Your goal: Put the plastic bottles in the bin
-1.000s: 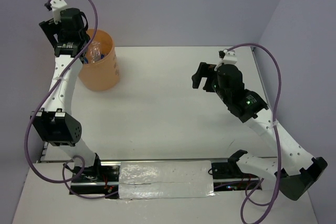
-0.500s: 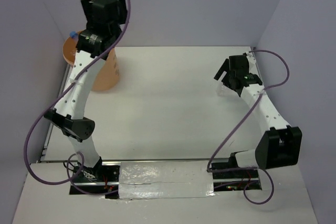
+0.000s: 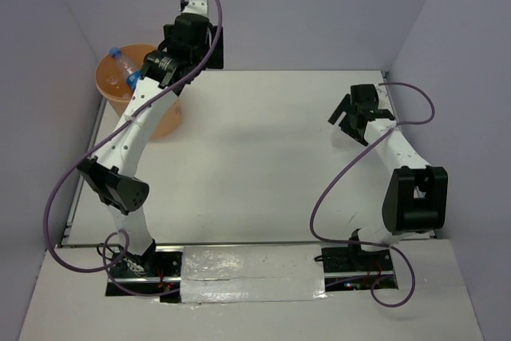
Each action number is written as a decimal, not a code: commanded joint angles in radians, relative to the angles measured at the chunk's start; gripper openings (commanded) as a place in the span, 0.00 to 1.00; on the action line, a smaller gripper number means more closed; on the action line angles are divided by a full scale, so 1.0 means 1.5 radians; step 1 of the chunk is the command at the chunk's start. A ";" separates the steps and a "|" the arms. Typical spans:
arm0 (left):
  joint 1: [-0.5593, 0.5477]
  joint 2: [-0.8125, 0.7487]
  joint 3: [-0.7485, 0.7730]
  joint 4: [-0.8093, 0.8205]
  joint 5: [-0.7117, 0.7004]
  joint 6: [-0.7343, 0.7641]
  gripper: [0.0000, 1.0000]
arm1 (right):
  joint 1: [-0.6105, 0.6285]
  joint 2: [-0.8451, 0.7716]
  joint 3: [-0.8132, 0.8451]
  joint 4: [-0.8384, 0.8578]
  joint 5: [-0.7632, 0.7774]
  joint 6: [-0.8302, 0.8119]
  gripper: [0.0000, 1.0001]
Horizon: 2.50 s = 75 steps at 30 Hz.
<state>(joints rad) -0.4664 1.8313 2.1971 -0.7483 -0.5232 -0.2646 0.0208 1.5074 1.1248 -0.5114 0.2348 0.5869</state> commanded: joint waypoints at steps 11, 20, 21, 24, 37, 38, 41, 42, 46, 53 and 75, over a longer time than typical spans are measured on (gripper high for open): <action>0.277 -0.275 -0.103 -0.067 0.032 -0.192 0.99 | -0.001 -0.009 0.024 0.042 -0.007 -0.017 1.00; 0.388 -0.289 -0.159 -0.052 0.141 -0.220 0.99 | -0.009 0.033 0.055 0.050 -0.022 -0.018 1.00; 0.387 -0.290 -0.172 -0.039 0.160 -0.217 0.99 | -0.010 0.036 0.061 0.051 -0.025 -0.019 1.00; 0.386 -0.290 -0.203 -0.005 0.229 -0.203 0.99 | -0.042 0.058 0.074 0.056 -0.026 -0.020 1.00; 0.308 -0.234 -0.183 -0.006 0.268 -0.141 0.99 | -0.063 0.191 0.099 0.091 -0.073 -0.030 0.96; 0.293 -0.233 -0.182 -0.006 0.271 -0.139 0.99 | -0.063 0.195 0.100 0.092 -0.077 -0.033 0.92; 0.283 -0.228 -0.176 -0.007 0.275 -0.137 0.99 | -0.064 0.209 0.104 0.096 -0.082 -0.038 0.79; 0.282 -0.226 -0.173 -0.005 0.278 -0.137 0.99 | -0.063 0.210 0.103 0.098 -0.081 -0.038 0.75; 0.282 -0.223 -0.160 -0.011 0.294 -0.139 0.99 | -0.062 0.199 0.098 0.104 -0.094 -0.051 0.51; 0.282 -0.205 -0.123 -0.014 0.388 -0.153 0.99 | -0.028 0.092 0.087 0.104 -0.164 -0.072 0.35; 0.187 -0.101 -0.106 0.094 0.627 -0.230 0.99 | 0.362 -0.016 0.252 0.092 -0.322 -0.183 0.36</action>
<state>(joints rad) -0.1715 1.6657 2.0384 -0.7128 0.3519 -0.5671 0.5350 1.4971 1.4387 -0.3752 -0.2195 0.3492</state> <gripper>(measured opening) 0.993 0.578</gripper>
